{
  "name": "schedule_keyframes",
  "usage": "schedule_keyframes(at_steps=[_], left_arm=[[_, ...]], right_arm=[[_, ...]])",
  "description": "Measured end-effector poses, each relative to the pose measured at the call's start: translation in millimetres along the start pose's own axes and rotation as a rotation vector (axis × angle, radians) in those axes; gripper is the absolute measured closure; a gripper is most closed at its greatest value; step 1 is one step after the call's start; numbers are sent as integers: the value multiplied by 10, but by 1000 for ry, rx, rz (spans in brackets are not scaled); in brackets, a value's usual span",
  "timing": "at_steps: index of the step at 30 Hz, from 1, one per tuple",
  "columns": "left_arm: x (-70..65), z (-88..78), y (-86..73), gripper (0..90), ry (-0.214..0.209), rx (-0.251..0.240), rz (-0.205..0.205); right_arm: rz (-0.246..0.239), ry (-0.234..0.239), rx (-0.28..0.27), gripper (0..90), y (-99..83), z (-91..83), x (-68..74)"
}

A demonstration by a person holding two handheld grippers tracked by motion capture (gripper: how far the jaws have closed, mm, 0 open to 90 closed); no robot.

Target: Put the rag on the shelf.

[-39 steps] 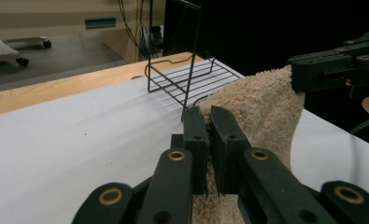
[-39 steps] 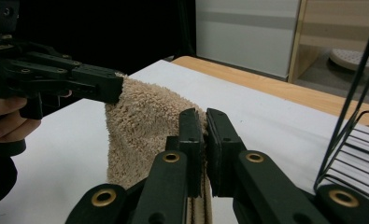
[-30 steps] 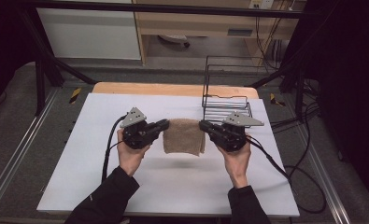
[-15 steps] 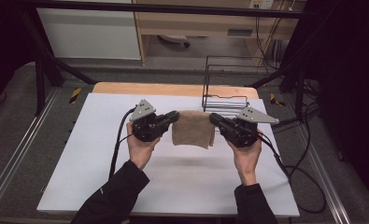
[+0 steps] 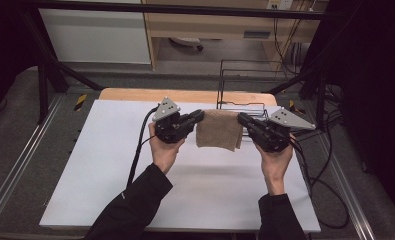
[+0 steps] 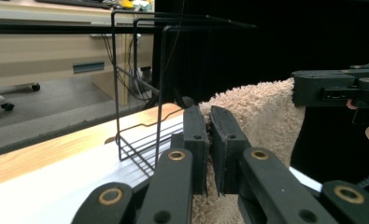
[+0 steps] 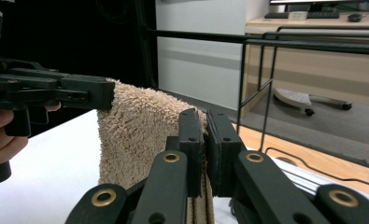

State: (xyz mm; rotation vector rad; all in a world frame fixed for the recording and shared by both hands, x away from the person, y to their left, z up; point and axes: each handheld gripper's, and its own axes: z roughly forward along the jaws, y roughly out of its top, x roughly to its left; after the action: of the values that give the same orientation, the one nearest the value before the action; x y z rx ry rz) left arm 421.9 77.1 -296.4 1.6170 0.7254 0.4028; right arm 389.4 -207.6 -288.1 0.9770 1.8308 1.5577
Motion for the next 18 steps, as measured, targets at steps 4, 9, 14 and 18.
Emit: schedule_keyframes(at_steps=[4,9,14,18], left_arm=[[-30,76,67,847,-6,-8,9],[-74,164,148,847,-16,-24,13],[-117,241,209,847,-24,-38,13],[-143,291,265,848,-32,-52,11]], right_arm=[[4,-20,-19,855,32,-37,-62],[0,-36,-30,855,73,-83,-114],[-8,-63,-53,855,146,-142,-188],[-3,-80,-70,855,189,-169,-233]])
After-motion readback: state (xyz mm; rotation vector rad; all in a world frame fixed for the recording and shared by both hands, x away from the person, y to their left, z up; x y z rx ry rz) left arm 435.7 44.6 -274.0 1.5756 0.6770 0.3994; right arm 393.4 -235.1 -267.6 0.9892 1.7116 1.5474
